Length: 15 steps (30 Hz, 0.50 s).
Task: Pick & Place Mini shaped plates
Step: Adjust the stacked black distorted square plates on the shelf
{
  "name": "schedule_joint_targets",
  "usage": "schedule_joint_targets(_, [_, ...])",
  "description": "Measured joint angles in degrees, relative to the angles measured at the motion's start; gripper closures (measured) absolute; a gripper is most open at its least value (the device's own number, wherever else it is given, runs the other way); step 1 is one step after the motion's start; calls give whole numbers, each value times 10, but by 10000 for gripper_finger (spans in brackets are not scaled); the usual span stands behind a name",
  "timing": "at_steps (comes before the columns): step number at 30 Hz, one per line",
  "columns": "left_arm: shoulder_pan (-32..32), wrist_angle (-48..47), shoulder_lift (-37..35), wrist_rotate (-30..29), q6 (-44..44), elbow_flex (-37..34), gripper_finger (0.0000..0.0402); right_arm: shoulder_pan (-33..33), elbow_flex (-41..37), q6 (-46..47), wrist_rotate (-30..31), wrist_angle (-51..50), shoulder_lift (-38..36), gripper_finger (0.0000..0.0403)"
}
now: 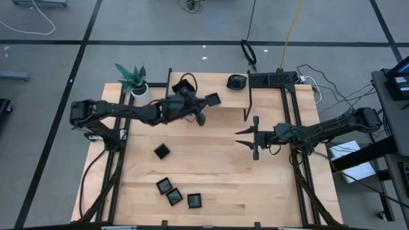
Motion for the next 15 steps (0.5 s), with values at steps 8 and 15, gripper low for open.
schedule_joint_targets(8, [-54, -240, -49, -185, -111, 0, 398, 0, 0, 1, 0, 12, 0, 271])
schedule_joint_targets(15, [-28, -264, -45, -196, -129, 0, 399, 0, 0, 3, 0, 13, 0, 271])
